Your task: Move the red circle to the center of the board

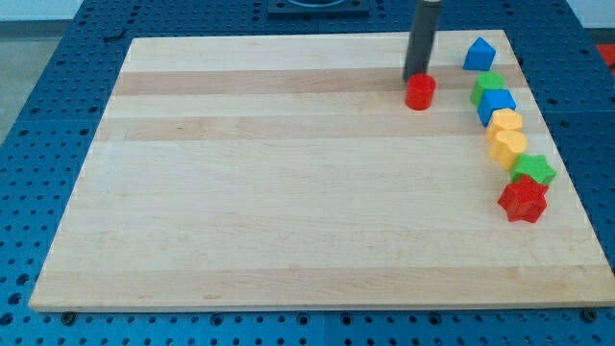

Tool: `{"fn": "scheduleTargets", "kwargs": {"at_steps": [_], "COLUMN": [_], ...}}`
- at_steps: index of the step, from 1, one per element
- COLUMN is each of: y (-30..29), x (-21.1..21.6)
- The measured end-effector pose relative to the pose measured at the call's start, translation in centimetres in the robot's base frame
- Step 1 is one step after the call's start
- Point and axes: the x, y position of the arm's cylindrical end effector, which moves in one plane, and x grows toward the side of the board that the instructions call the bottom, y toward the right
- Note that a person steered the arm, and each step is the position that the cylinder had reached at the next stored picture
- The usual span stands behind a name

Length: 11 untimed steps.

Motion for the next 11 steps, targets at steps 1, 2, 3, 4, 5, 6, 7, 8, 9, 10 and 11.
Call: {"fn": "scheduleTargets", "kwargs": {"at_steps": [1, 2, 3, 4, 5, 6, 7, 8, 9, 10, 11], "y": [5.1, 8.2, 7.7, 5.3, 2.6, -2.1, -3.0, -2.3, -2.6, -3.6, -6.1], "x": [0.9, 3.2, 4.0, 3.4, 1.5, 1.8, 3.4, 5.7, 8.2, 10.2, 10.9]}}
